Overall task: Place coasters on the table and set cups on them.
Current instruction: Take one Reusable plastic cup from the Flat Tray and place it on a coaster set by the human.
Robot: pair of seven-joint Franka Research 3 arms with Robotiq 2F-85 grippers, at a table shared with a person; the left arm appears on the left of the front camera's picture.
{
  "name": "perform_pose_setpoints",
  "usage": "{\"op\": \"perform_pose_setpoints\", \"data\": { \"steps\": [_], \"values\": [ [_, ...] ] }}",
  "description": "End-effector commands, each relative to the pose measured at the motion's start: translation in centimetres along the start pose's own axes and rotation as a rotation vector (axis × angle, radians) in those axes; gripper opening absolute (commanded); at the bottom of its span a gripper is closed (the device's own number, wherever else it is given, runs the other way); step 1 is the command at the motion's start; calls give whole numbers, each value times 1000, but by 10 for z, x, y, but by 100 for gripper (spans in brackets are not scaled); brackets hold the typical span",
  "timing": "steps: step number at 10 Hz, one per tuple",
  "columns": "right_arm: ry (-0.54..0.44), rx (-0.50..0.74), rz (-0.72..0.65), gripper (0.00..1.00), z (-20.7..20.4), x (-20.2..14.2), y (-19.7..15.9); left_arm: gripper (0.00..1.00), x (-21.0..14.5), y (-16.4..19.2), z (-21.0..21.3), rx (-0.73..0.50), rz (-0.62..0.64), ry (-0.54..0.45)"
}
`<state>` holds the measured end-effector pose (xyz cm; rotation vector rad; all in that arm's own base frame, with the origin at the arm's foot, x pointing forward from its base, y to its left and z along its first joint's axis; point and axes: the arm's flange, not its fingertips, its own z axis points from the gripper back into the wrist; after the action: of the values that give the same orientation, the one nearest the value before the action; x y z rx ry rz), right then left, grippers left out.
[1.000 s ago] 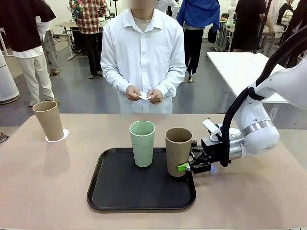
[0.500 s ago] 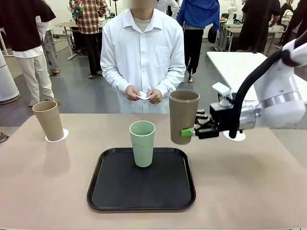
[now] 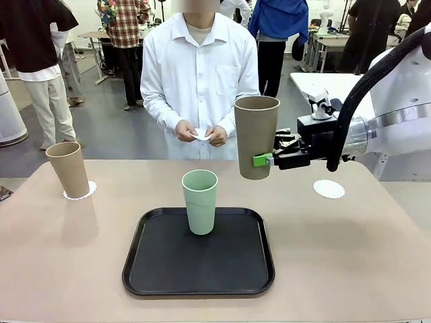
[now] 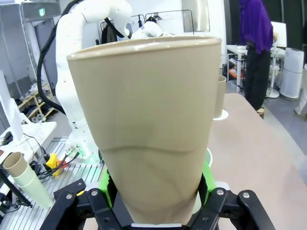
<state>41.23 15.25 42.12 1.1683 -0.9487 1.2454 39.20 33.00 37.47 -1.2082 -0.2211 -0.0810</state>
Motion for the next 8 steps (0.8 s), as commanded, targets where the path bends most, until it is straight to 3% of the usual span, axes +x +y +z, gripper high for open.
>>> {"op": "perform_pose_setpoints", "data": {
  "steps": [1, 3, 4, 5, 8],
  "values": [
    [-9, 5, -4, 63, 1, -3, -1, 100, -2, -2, 1, -8, -6, -3],
    [-9, 5, -4, 63, 1, -3, -1, 100, -2, -2, 1, -8, -6, -3],
    [-1, -2, -5, 81, 1, -2, -1, 100, -2, -2, 1, -8, -6, -3],
    [2, -6, -25, 81, 12, -8, -16, 100, -2, -2, 1, -8, -6, -3],
    [-61, -147, -19, 81, 120, -31, -79, 100, -2, -2, 1, -8, -6, -3]
  ]
}}
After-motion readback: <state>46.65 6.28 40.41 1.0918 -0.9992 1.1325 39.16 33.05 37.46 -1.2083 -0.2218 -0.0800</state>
